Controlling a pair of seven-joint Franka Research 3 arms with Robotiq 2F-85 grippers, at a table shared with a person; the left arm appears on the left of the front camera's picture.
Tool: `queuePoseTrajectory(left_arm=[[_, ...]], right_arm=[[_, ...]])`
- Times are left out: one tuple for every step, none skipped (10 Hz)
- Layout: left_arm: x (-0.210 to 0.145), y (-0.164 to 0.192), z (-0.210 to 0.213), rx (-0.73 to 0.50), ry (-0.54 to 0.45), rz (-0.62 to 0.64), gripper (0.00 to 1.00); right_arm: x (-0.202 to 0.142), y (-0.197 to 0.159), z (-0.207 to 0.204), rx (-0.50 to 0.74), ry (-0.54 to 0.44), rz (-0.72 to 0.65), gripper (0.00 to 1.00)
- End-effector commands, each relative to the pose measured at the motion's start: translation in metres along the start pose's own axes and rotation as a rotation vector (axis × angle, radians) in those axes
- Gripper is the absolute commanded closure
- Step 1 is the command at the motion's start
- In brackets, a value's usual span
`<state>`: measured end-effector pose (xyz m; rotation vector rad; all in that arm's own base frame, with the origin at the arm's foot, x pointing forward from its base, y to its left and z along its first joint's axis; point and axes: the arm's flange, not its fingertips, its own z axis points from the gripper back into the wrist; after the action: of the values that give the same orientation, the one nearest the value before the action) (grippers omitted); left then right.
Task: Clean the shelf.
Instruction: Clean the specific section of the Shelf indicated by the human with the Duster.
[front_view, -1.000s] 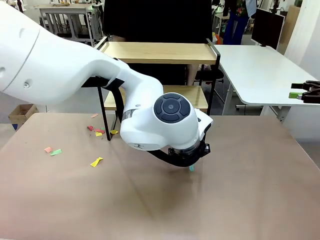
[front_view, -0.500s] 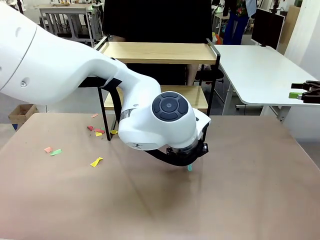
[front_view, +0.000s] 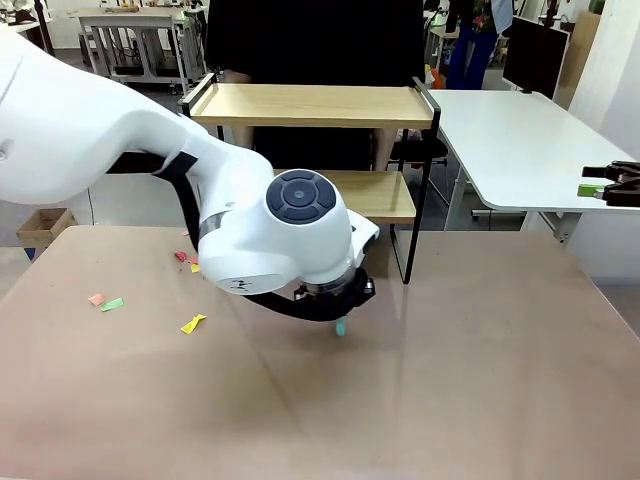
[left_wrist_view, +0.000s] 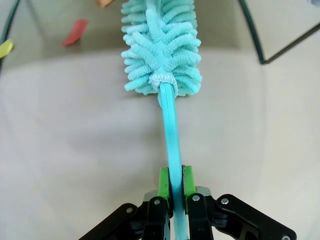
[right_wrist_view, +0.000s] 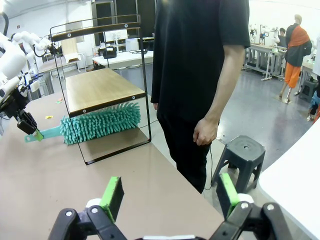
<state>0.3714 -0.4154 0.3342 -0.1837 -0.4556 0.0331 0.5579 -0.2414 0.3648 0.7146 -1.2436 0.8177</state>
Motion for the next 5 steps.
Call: queuePoseTrajectory(left_arm=[[0.007, 0.024, 0.027, 0.061, 0.021, 0.004, 0.87], [0.010, 0.037, 0.034, 0.093, 0.020, 0.011, 0.87], [0.014, 0.053, 0.041, 0.131, 0.018, 0.016, 0.87], [0.020, 0.070, 0.048, 0.168, 0.027, 0.020, 0.87], [0.025, 0.088, 0.053, 0.219, 0.032, 0.022, 0.87]], right_arm=[[0.003, 0.001, -0.001, 0.000, -0.002, 0.004, 0.00], [0.003, 0.001, -0.001, 0.000, -0.002, 0.004, 0.00], [0.003, 0.001, -0.001, 0.000, -0.002, 0.004, 0.00], [0.003, 0.001, -0.001, 0.000, -0.002, 0.004, 0.00], [0.003, 0.001, -0.001, 0.000, -0.002, 0.004, 0.00]])
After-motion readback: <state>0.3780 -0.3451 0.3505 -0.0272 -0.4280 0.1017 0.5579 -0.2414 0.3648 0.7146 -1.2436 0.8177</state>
